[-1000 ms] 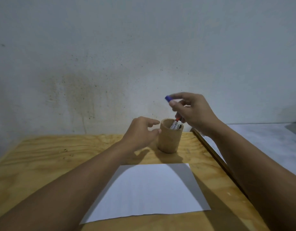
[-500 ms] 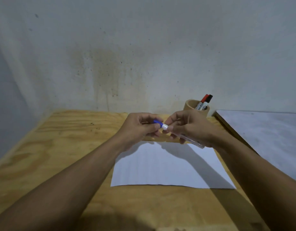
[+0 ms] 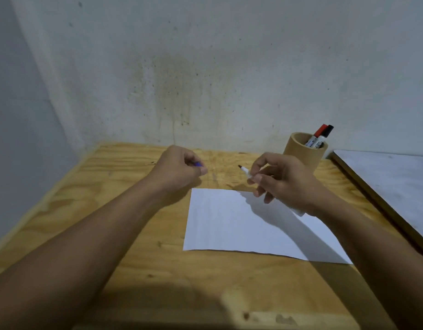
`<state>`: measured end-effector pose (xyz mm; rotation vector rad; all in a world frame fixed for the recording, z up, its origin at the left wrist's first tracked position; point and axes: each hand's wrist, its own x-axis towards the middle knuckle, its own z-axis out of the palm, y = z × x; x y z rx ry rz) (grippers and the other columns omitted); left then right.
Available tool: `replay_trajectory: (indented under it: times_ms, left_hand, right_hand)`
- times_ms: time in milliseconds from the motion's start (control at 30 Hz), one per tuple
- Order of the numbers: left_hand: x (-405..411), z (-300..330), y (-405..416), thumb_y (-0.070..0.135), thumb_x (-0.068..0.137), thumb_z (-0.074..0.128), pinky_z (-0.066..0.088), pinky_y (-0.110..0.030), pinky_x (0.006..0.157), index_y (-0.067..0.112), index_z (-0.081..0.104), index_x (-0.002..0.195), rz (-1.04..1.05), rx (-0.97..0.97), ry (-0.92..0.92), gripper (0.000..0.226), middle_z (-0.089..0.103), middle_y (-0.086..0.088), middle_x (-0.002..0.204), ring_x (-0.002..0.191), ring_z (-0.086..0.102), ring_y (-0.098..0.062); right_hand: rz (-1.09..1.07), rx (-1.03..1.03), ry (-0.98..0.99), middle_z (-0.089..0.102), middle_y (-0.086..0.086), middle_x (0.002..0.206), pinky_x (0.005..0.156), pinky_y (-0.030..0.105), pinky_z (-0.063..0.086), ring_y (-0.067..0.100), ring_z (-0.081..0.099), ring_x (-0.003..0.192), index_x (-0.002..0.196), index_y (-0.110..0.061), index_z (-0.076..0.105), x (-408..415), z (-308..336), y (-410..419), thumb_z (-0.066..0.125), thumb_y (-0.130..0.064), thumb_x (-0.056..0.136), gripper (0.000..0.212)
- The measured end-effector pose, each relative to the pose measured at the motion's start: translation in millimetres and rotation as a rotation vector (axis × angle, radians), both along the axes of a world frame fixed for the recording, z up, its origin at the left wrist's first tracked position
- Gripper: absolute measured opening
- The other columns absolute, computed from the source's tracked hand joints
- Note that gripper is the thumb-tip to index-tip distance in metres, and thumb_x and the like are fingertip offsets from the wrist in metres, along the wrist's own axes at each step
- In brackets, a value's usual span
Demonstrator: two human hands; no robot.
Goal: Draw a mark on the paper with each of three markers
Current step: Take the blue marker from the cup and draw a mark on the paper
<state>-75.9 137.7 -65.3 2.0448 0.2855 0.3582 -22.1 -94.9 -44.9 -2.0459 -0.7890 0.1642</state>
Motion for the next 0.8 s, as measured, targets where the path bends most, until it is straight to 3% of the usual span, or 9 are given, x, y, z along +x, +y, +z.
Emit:
replay_trajectory:
  times_ms: [67,167,267,333,400,533,633,700,800]
  left_hand:
    - [-3.8,-1.4,8.9,0.010,0.074,0.071,0.040,-0.019,0.052,0.008,0.072,0.069,0.048,0.193,0.049,0.005,0.062,0.001,0.056,0.050,0.056,-0.008]
    - [-7.5,-7.6,20.5,0.008,0.069,0.069,0.036,-0.017,0.050,0.009,0.072,0.066,0.054,0.333,0.120,0.004,0.062,0.005,0.057,0.057,0.056,-0.008]
    - [-10.6,-14.3,23.2,0.012,0.069,0.071,0.035,-0.018,0.049,0.012,0.069,0.064,0.057,0.344,0.109,0.005,0.057,0.008,0.052,0.053,0.052,-0.005]
    - [-11.8,-17.2,22.5,0.013,0.070,0.072,0.035,-0.018,0.049,0.013,0.068,0.064,0.050,0.346,0.073,0.007,0.054,0.009,0.050,0.051,0.049,-0.003]
    - [-13.2,-19.8,23.3,0.015,0.071,0.073,0.036,-0.020,0.053,0.014,0.068,0.070,0.035,0.358,0.061,0.005,0.056,0.007,0.054,0.053,0.050,-0.003]
    - [-22.8,-26.2,26.4,0.018,0.071,0.074,0.040,-0.022,0.059,0.016,0.058,0.098,0.123,0.287,0.002,0.031,0.059,0.000,0.085,0.068,0.053,-0.012]
    - [-37.8,-27.3,21.8,0.014,0.073,0.068,0.040,-0.025,0.058,0.016,0.059,0.089,0.200,0.282,-0.137,0.019,0.060,0.001,0.086,0.067,0.052,-0.013]
    - [-47.5,-28.7,17.2,0.025,0.072,0.071,0.043,-0.027,0.066,0.018,0.064,0.082,0.118,0.338,-0.189,0.014,0.063,0.004,0.083,0.076,0.056,-0.013]
    - [-59.8,-34.8,13.1,0.038,0.070,0.075,0.044,-0.028,0.082,0.021,0.071,0.094,-0.076,0.411,-0.139,0.030,0.065,0.006,0.095,0.096,0.055,-0.012]
  right_hand:
    - [0.046,0.181,0.242,0.071,0.023,0.091,0.059,0.038,0.060,0.026,0.070,0.067,0.095,-0.001,0.069,-3.1,3.7,3.3,0.054,0.001,0.095,0.016]
    - [0.102,0.437,0.624,0.067,0.027,0.091,0.063,0.038,0.062,0.027,0.069,0.067,0.106,0.005,0.068,-5.5,9.2,12.0,0.043,0.012,0.094,0.029]
    - [0.203,0.599,0.777,0.066,0.021,0.084,0.067,0.036,0.062,0.024,0.070,0.068,0.111,0.003,0.065,-7.3,7.3,24.9,0.053,0.010,0.082,0.032]
    - [0.252,0.641,0.773,0.066,0.015,0.079,0.069,0.035,0.062,0.021,0.069,0.068,0.114,0.000,0.063,-7.4,3.2,33.3,0.060,0.006,0.075,0.039]
    - [0.201,0.612,0.717,0.065,0.012,0.077,0.066,0.034,0.062,0.019,0.067,0.066,0.115,-0.002,0.063,-6.9,-0.3,42.9,0.062,0.000,0.080,0.035]
    - [0.041,0.495,0.545,0.065,0.006,0.075,0.061,0.029,0.060,0.015,0.061,0.062,0.110,0.002,0.068,-5.6,-9.1,64.3,0.062,-0.018,0.091,0.028]
    - [0.011,0.466,0.498,0.072,0.007,0.077,0.062,0.032,0.061,0.019,0.064,0.068,0.100,0.006,0.071,-6.3,-16.9,76.7,0.064,-0.018,0.091,0.027]
    - [-0.016,0.478,0.500,0.070,0.016,0.077,0.061,0.035,0.062,0.022,0.066,0.067,0.098,0.013,0.068,-9.1,-24.6,82.1,0.065,-0.014,0.091,0.028]
    - [-0.077,0.527,0.521,0.067,0.027,0.079,0.060,0.036,0.061,0.028,0.066,0.067,0.096,0.016,0.065,-16.4,-37.7,83.2,0.066,-0.004,0.089,0.022]
